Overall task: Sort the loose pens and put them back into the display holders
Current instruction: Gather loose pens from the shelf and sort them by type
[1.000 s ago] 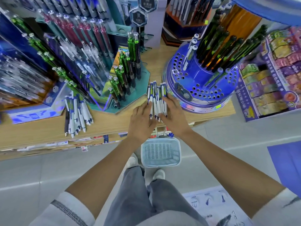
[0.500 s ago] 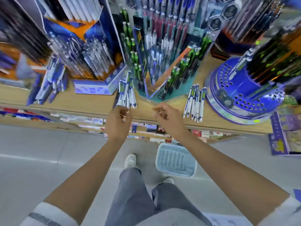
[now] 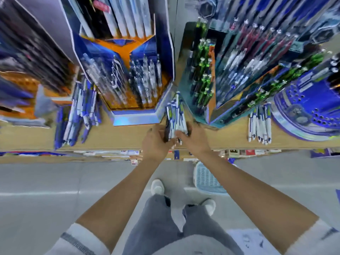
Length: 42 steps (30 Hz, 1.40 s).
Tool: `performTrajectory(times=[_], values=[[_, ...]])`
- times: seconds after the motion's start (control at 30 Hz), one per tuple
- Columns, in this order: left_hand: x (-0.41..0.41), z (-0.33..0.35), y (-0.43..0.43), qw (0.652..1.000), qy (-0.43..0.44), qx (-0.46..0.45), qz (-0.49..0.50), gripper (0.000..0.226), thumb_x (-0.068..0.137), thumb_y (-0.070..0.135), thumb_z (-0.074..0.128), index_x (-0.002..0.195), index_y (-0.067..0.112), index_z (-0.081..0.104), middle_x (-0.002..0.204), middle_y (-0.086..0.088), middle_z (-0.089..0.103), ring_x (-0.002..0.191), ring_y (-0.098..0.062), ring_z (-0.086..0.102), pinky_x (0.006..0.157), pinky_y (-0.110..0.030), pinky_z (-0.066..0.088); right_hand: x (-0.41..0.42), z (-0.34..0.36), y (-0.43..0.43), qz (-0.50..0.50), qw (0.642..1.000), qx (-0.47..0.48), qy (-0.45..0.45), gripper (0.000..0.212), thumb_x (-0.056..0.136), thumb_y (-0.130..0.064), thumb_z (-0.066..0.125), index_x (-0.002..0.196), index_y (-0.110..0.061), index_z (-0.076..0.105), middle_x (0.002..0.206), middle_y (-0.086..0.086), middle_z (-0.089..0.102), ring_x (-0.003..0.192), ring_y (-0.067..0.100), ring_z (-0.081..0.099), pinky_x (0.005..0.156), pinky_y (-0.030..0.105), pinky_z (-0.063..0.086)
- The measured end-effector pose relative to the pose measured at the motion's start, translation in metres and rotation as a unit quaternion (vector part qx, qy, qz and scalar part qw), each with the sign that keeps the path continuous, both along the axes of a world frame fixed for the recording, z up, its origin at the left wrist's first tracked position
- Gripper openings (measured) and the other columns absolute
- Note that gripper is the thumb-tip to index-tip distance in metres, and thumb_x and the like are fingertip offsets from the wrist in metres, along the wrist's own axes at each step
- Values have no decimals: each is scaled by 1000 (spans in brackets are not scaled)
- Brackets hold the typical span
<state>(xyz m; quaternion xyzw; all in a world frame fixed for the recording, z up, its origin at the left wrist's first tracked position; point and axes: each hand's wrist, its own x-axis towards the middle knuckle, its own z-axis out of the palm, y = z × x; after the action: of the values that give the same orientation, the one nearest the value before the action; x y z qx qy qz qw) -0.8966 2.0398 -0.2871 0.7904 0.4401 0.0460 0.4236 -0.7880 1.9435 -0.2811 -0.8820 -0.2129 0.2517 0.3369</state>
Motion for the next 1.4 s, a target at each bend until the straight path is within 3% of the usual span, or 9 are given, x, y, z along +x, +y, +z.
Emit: performTrajectory(times=[0.1, 0.2, 0.4, 0.63, 0.73, 0.87, 1.03, 1.2, 1.4], values=[[-4, -3, 10, 999, -22, -14, -36, 38, 71, 39, 79, 98, 23, 58, 72, 10, 65, 83, -17, 61, 68, -36, 49, -4, -2, 10, -33, 999, -20, 9, 36, 83, -41, 69, 76, -7, 58, 56, -2, 47, 58, 21, 48, 56, 31, 34], [-8, -4, 18, 996, -51, -56, -47, 29, 70, 29, 78, 91, 24, 58, 71, 6, 67, 72, -19, 65, 65, -37, 51, 0, -1, 18, -48, 998, -13, 31, 28, 79, -39, 74, 87, -13, 71, 68, -3, 66, 62, 14, 61, 55, 26, 41], [-9, 0, 28, 990, -62, -117, -51, 22, 75, 13, 74, 83, 27, 59, 65, 2, 66, 59, -24, 65, 65, -47, 56, 2, -1, 21, -44, 995, -16, 94, 44, 70, -43, 80, 101, -15, 69, 86, -1, 74, 76, 14, 71, 73, 37, 58], [-7, 5, 31, 989, -55, -130, -50, 20, 76, 14, 71, 94, 17, 61, 76, -7, 69, 68, -29, 65, 67, -49, 56, 5, 9, 20, -70, 989, -32, 124, 33, 85, -20, 63, 114, -6, 57, 83, 13, 69, 73, 27, 66, 69, 38, 54], [-6, 10, 34, 989, -44, -130, -51, 21, 78, 14, 67, 96, 12, 58, 80, -6, 68, 72, -29, 65, 71, -44, 55, 3, 15, 17, -56, 988, 9, 140, 22, 93, -23, 58, 110, -9, 57, 71, 6, 65, 59, 14, 60, 58, 29, 51], [-6, 14, 35, 990, -32, -130, -37, 17, 81, 13, 62, 96, 10, 55, 79, -7, 68, 76, -30, 64, 73, -41, 54, -2, 25, 11, -44, 985, 69, 152, 29, 99, -20, 48, 127, -26, 43, 65, -1, 57, 51, 5, 50, 52, 21, 44], [-10, 19, 27, 981, -62, -181, -33, 20, 81, 4, 57, 101, 8, 57, 73, -8, 68, 61, -25, 62, 62, -42, 54, -6, 35, -16, 2, 986, 99, 137, 3, 98, -22, 51, 100, -25, 51, 60, -5, 52, 57, 13, 46, 56, 30, 40], [-9, 33, -9, 969, -94, -230, -3, 13, 92, -1, 45, 104, 4, 49, 68, -10, 55, 50, -21, 47, 42, -24, 43, -3, 40, -54, -11, 987, 107, 122, 14, 94, -16, 57, 108, -18, 56, 62, -4, 51, 52, 10, 45, 47, 25, 38], [2, 26, -84, 977, -130, -172, -1, 3, 94, 8, 48, 93, 10, 50, 66, 0, 42, 55, -17, 36, 57, -31, 35, 10, 49, -137, -9, 989, 110, 97, 14, 93, -16, 59, 102, -5, 57, 70, 5, 50, 59, 15, 44, 49, 25, 37]])
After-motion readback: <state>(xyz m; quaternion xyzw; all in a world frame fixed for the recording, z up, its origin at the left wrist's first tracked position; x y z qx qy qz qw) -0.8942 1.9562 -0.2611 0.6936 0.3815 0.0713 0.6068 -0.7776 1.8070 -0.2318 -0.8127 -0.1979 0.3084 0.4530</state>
